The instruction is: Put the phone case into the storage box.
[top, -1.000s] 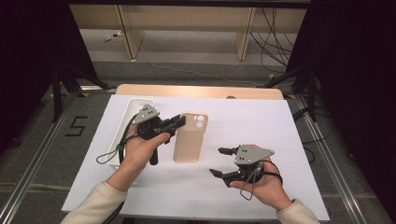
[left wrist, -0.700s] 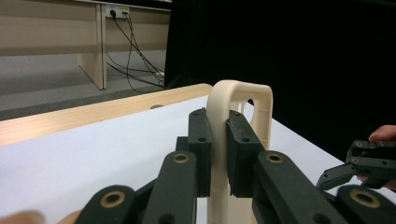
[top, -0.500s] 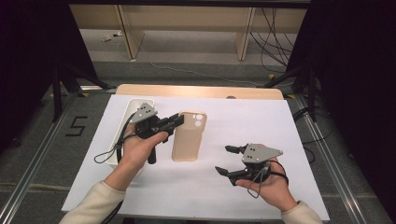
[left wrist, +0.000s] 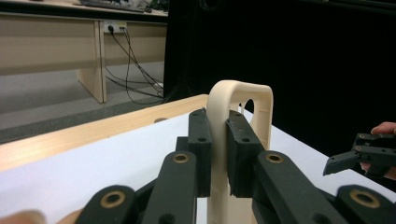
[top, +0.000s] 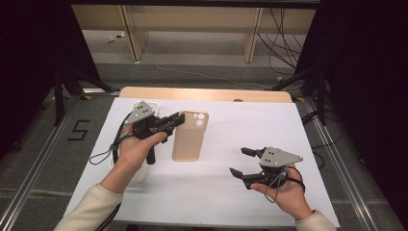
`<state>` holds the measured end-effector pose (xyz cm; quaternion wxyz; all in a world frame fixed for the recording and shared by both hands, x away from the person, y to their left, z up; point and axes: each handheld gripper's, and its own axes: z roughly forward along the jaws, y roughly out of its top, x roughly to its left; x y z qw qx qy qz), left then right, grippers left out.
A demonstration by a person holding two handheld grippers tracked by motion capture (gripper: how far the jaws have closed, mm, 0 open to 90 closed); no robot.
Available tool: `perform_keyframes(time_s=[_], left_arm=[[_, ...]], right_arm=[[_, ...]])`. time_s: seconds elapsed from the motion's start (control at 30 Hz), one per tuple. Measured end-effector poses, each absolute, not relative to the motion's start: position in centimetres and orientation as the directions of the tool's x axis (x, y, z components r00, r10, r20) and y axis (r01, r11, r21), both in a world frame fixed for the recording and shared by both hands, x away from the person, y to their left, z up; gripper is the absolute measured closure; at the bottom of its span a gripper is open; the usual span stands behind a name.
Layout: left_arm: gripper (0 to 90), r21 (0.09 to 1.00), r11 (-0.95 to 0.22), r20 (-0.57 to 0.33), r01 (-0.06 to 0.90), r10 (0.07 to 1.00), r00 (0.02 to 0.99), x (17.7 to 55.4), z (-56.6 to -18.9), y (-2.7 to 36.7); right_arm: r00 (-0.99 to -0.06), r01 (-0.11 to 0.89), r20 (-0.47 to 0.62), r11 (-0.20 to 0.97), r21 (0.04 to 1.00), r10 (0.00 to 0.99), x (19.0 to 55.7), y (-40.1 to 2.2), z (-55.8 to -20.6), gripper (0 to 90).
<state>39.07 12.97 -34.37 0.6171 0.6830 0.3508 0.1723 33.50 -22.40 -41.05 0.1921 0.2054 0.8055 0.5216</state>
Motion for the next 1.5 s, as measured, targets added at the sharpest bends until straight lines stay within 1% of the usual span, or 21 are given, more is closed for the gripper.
perform_keyframes(time_s=[0.33,0.6,0.93,1.03,1.1,1.33,1.43,1.5], left_arm=[[81.7,0.968,0.020,-0.193,0.250,0.696,0.692,39.3,-33.9,14.2],[81.7,0.972,0.021,-0.184,0.236,0.696,0.694,39.6,-33.5,14.8],[81.7,0.977,0.021,-0.168,0.213,0.697,0.698,40.0,-33.3,15.8],[81.7,0.976,0.026,-0.173,0.217,0.701,0.692,40.2,-33.2,16.1],[81.7,0.976,0.021,-0.167,0.215,0.706,0.688,40.3,-33.2,16.2],[81.7,0.979,0.023,-0.158,0.201,0.707,0.690,40.6,-33.1,16.6],[81.7,0.983,-0.001,-0.129,0.184,0.706,0.697,40.8,-32.9,16.8],[81.7,0.982,0.012,-0.140,0.186,0.707,0.693,40.8,-32.8,16.8]], right_arm=[[-0.828,0.139,-0.078,0.338,0.931,0.555,33.4,-22.9,-41.1,24.4],[-0.828,0.150,-0.073,0.344,0.927,0.556,33.3,-23.4,-41.2,24.2],[-0.818,0.149,-0.065,0.321,0.935,0.571,33.1,-23.4,-41.5,24.2],[-0.820,0.157,-0.063,0.330,0.931,0.569,33.0,-23.6,-41.4,24.6],[-0.814,0.150,-0.062,0.313,0.938,0.578,33.1,-23.6,-41.5,24.5],[-0.815,0.157,-0.058,0.316,0.936,0.577,33.0,-23.7,-41.6,24.4],[-0.815,0.157,-0.057,0.314,0.936,0.577,33.0,-23.7,-41.6,24.4],[-0.816,0.159,-0.054,0.313,0.936,0.575,32.9,-23.8,-41.7,24.4]])
